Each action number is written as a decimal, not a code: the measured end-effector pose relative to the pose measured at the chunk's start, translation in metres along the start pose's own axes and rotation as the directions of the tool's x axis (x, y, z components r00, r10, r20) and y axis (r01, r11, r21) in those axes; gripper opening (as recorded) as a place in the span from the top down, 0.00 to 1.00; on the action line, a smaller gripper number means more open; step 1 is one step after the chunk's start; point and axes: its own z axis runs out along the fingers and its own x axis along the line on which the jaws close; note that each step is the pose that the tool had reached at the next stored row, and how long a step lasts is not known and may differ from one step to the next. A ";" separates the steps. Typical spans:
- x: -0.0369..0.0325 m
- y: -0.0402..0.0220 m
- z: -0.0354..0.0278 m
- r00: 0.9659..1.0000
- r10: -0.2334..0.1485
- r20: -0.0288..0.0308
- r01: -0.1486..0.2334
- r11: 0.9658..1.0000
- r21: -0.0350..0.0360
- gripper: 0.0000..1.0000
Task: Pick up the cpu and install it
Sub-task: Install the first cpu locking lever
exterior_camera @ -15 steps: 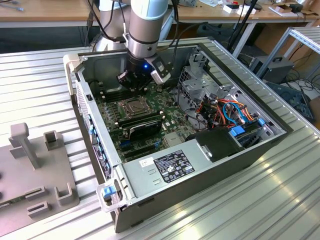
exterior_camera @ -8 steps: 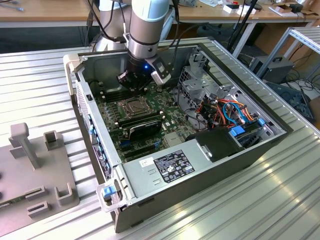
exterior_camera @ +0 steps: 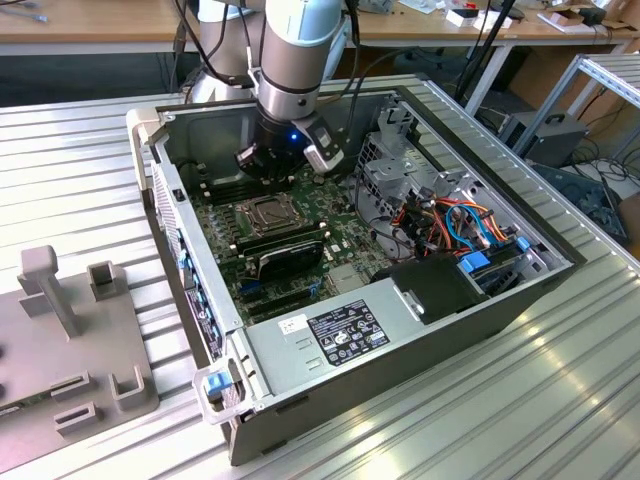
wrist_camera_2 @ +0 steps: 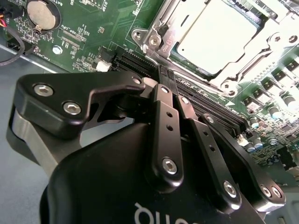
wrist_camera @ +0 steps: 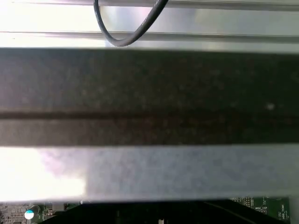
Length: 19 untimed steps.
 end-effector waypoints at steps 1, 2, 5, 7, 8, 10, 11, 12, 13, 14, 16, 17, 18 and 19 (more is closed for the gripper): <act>0.0000 -0.0001 -0.0001 1.000 0.000 0.000 0.000 1.000 0.000 0.89; 0.0000 -0.0002 -0.0001 1.000 0.000 0.000 0.000 1.000 0.000 0.89; 0.0000 -0.0003 0.0001 1.000 0.000 0.000 0.000 1.000 0.000 0.89; 0.0000 -0.0004 0.0002 1.000 0.000 0.000 0.000 1.000 0.000 0.89; -0.0001 -0.0004 0.0002 1.000 0.000 0.000 0.000 1.000 0.000 0.89; -0.0001 -0.0008 0.0002 1.000 0.000 0.000 0.000 1.000 0.000 0.89; -0.0002 -0.0010 0.0002 1.000 0.000 0.000 0.000 1.000 0.000 0.89; -0.0002 -0.0013 0.0001 1.000 0.000 0.000 0.000 1.000 0.000 0.89; -0.0002 -0.0015 0.0001 1.000 0.000 0.000 0.000 1.000 0.000 0.89; -0.0002 -0.0015 0.0001 1.000 0.000 0.000 0.000 1.000 0.000 0.89; -0.0003 -0.0016 0.0001 1.000 0.000 0.000 0.000 1.000 0.000 0.89; -0.0003 -0.0017 0.0001 1.000 0.000 0.000 0.000 1.000 0.000 0.89; -0.0003 -0.0018 0.0001 1.000 0.000 0.000 0.000 1.000 0.000 0.89; -0.0004 -0.0019 0.0003 1.000 0.000 0.000 0.000 1.000 0.000 0.89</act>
